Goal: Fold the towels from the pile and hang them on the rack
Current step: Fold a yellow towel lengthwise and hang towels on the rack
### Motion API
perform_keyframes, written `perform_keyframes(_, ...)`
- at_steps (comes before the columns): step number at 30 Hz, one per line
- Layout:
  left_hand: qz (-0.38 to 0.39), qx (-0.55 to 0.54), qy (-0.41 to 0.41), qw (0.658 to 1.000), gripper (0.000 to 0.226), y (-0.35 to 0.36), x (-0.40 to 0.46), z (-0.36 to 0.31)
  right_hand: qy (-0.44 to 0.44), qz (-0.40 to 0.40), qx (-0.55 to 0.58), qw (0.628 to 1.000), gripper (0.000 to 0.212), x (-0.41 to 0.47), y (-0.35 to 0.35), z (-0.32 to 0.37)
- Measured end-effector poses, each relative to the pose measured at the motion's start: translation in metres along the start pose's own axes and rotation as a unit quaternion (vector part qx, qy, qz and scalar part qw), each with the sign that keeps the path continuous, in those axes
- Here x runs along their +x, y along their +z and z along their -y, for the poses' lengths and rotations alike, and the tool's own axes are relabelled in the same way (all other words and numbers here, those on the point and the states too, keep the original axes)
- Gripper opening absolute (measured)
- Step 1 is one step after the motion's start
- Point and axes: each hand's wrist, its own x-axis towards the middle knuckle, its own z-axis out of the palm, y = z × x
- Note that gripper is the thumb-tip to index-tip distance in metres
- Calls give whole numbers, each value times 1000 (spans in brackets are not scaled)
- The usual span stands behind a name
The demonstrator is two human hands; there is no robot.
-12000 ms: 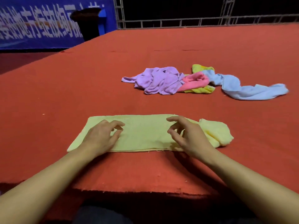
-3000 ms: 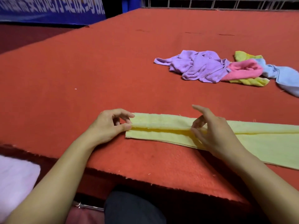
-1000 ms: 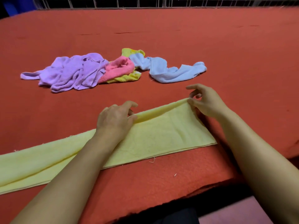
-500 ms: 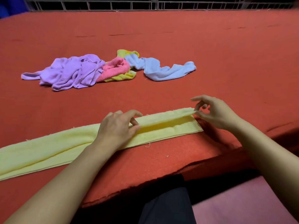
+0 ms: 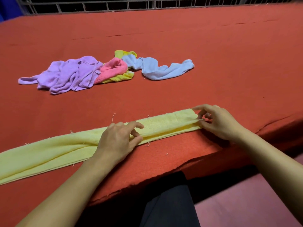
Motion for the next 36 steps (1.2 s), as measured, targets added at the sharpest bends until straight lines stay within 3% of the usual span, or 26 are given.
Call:
perform_keyframes(4,44,-3,2,999,26,1,-5,-3,-7,47,-7,999,46,-8,5,1)
perform_keyframes(10,75,14,-13,997,30,-4,-10,-3,6,-11,-26,1000,35,-16,4,7)
perform_keyframes(14,88,-5,-7,996,33,-9,-17,-1,38,1,-75,996,28,-12,-1,16)
perform_keyframes(17,55,-47,7,997,32,-18,-25,5,53,-10,-103,993,29,-3,-1,32)
perform_keyframes(21,-48,-36,-4,998,26,-40,-48,25,9,-20,-61,998,29,6,19,83)
perform_keyframes(26,-106,26,-75,991,22,-77,-93,67,-87,35,17,995,34,9,70,163)
perform_keyframes(31,-64,54,-148,985,17,-97,-110,114,-150,72,49,985,34,23,115,223)
perform_keyframes(36,-14,41,-122,992,18,-97,-105,132,-143,78,10,987,33,32,130,237)
